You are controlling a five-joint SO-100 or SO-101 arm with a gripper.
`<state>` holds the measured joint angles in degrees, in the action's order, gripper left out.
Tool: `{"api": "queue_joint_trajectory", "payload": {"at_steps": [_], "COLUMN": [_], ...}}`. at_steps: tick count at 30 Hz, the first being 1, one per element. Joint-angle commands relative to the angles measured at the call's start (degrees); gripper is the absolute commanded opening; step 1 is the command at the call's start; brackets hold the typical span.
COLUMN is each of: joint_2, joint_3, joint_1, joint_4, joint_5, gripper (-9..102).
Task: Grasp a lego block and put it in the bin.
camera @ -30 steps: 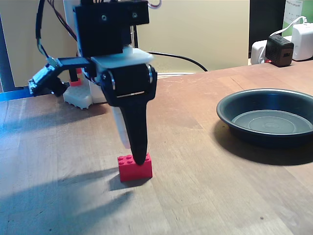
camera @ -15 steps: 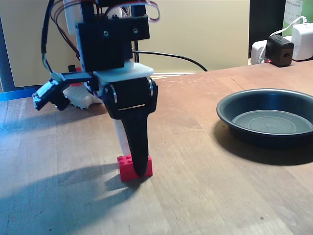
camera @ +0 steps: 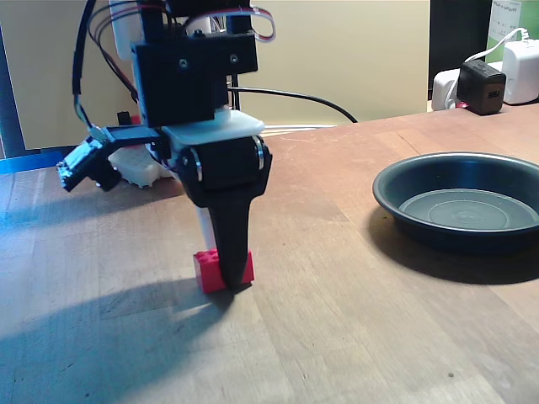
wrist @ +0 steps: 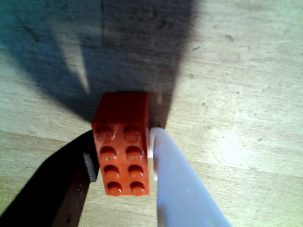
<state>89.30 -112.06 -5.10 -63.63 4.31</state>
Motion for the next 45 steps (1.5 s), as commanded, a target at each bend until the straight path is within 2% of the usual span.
{"api": "queue_joint_trajectory", "payload": {"at_steps": [1,5,19,22,32,38,45], "joint_2": [1.05,1.23,12.04,13.80,15.03,11.69,1.58], "joint_3": [0.53,0.97,13.71,14.68,14.15,15.38,25.84], "joint_1": [-1.67,-5.36,-13.27,-15.64,-34.54,-41.48,-45.62], "joint_4": [-0.53,-1.93,-23.47,-26.54,-26.10,-24.52,-24.61], "joint_5": [-0.53,-6.42,-8.88,-13.01,-39.29,-46.58,-52.38], "gripper": [0,0,0,0,0,0,0]}}
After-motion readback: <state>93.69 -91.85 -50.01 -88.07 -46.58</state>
